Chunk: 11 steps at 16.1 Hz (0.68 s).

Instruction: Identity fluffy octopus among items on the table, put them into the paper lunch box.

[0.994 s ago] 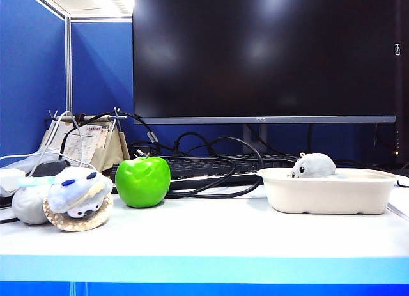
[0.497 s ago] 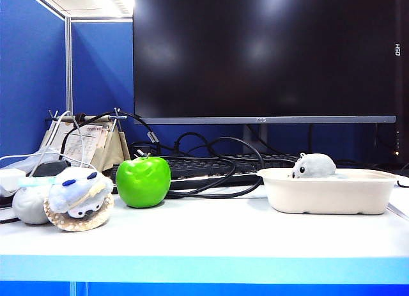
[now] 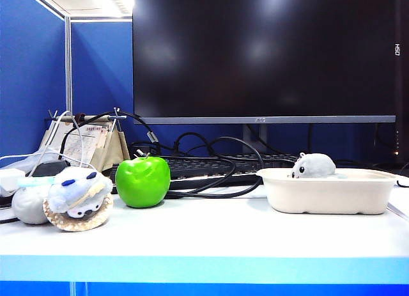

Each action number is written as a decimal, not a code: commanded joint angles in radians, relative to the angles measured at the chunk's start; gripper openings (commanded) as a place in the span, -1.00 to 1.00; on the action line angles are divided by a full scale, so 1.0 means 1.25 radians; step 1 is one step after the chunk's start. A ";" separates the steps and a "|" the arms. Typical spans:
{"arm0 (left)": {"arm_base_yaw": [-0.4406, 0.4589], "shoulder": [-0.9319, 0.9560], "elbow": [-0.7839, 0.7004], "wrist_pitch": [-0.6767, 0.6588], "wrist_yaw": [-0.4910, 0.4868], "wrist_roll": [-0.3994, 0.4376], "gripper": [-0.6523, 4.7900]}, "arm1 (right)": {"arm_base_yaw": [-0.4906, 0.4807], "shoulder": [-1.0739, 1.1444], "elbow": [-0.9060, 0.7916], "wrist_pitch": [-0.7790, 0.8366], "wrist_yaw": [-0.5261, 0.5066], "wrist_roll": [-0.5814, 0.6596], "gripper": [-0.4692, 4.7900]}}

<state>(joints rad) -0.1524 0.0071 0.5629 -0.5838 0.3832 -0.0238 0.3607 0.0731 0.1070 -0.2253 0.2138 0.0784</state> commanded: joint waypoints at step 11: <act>0.000 -0.003 -0.047 0.009 -0.114 0.145 -0.78 | 0.000 0.000 0.004 0.015 0.001 0.000 -0.82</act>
<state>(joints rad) -0.1528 0.0067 0.5220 -0.5797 0.2409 0.1501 0.3607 0.0731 0.1070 -0.2253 0.2138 0.0784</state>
